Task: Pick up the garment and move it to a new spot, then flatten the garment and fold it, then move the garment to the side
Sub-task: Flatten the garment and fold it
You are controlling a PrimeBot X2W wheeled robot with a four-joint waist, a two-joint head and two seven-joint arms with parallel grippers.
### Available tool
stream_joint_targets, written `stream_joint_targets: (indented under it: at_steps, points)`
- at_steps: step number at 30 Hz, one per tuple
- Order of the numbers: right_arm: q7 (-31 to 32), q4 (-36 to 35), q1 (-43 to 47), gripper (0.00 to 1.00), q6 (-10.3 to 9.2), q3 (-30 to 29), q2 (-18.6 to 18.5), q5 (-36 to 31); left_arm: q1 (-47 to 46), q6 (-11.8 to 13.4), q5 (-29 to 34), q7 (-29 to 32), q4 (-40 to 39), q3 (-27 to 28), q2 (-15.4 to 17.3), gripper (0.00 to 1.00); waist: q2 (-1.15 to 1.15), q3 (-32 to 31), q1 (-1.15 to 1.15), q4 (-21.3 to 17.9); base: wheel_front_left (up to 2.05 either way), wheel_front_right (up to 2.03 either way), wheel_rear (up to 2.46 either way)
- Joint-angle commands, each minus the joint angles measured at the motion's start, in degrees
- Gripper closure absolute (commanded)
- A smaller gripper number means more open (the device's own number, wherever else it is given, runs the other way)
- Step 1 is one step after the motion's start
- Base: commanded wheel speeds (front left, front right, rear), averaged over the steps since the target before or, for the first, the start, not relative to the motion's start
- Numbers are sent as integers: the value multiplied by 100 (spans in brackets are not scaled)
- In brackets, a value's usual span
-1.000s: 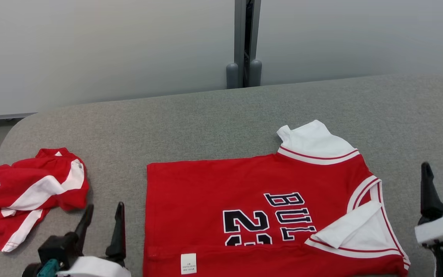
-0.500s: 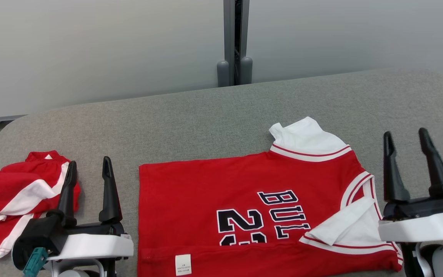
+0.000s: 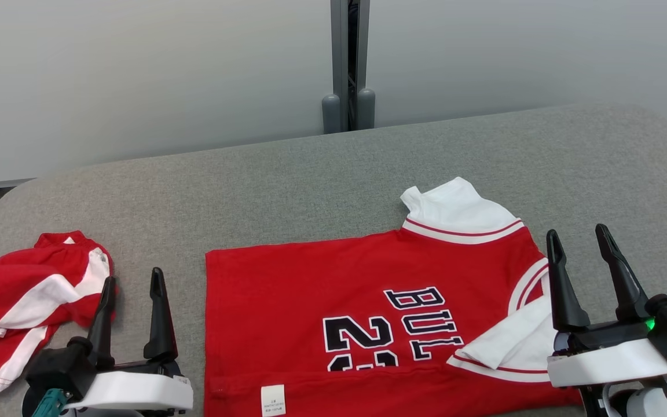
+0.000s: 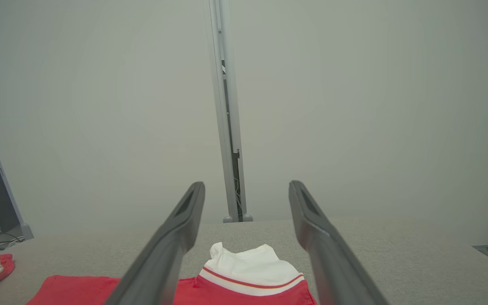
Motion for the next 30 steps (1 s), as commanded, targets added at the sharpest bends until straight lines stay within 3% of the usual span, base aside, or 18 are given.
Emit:
stream_joint_targets:
  at_steps: [1,16,24,26,30]
  points:
    - [-33,1,61,0,-2,1,-26,26,1,-5,-19,-13,33,-22,15,0,0,-8,0,-2,0,0,0]
    - [-35,57,9,0,-2,4,-24,-100,-50,-27,-101,-14,284,-194,15,0,0,50,0,-4,0,0,0]
    - [-24,45,-411,0,-2,-170,-24,-245,-670,-368,304,-14,1009,-329,141,0,0,587,0,-30,0,0,0]
    - [-23,11,-628,0,-2,-314,-24,-265,-1197,-556,388,197,1496,-507,290,0,0,888,0,-54,0,0,0]
    - [-23,15,-842,0,-2,-401,-23,-126,-1887,-689,406,603,1996,-632,515,0,0,1238,0,-147,0,0,0]
